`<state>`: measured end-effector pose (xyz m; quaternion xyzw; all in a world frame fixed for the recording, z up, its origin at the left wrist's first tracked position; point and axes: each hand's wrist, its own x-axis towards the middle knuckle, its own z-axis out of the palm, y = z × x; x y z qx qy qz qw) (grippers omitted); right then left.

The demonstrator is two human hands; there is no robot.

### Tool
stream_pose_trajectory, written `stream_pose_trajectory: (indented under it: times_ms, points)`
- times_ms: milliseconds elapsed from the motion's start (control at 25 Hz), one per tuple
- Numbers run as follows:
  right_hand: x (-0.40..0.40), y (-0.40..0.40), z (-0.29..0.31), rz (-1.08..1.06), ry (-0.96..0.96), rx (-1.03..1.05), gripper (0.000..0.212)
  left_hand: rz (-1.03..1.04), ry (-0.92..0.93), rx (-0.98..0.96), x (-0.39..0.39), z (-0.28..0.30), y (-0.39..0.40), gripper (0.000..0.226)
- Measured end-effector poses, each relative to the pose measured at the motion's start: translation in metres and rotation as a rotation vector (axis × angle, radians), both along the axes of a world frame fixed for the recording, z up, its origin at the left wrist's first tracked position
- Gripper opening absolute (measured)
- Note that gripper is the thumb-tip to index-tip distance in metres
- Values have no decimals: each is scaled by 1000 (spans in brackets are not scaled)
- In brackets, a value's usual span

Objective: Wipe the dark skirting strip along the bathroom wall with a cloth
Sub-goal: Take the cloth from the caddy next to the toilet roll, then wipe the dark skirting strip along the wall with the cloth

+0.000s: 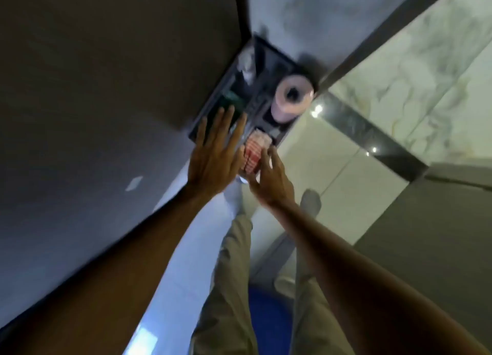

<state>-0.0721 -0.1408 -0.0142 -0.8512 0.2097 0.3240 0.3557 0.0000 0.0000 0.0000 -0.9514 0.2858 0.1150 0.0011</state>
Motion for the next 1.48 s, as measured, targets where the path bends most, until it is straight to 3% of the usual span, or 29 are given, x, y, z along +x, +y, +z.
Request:
stream_pose_trajectory:
  times_ms: [160,280,480,640,800,920,1080,1160,1200,1280,1360,1480]
  points:
    - [43,34,-125,-229,39,-4,75,-51,-12,25,48,-113,-2,64]
    - [57,50,-202,-280,63,-122,74,-89,48,-56,79,-173,-27,66]
    - [64,69,-254,-257,30,-381,88,-100,212,-34,95,-218,-44,64]
    - [67,70,-266,-287,5,-458,81,-90,164,-3,94,-235,-44,60]
    - [67,63,-245,-360,7,-345,68,-146,76,-93,93,-231,-47,63]
    - [60,51,-201,-419,-77,-179,65,-171,127,-54,98,-212,-46,70]
    - [31,24,-110,-635,-165,126,71,-99,53,-146,91,-144,-42,75]
    - [17,2,-69,-818,-152,277,62,-42,20,-173,78,-104,-40,67]
    - [10,-14,-43,-846,-164,287,53,-45,35,-148,69,-79,-42,64]
    - [-5,-50,1,-736,-230,94,42,-114,92,-87,46,-37,-50,64]
    - [-13,-83,28,-666,-315,-27,44,-195,132,-104,28,-12,-63,64]
    - [-23,-141,59,-711,-398,-47,45,-337,142,-139,-3,16,-107,64]
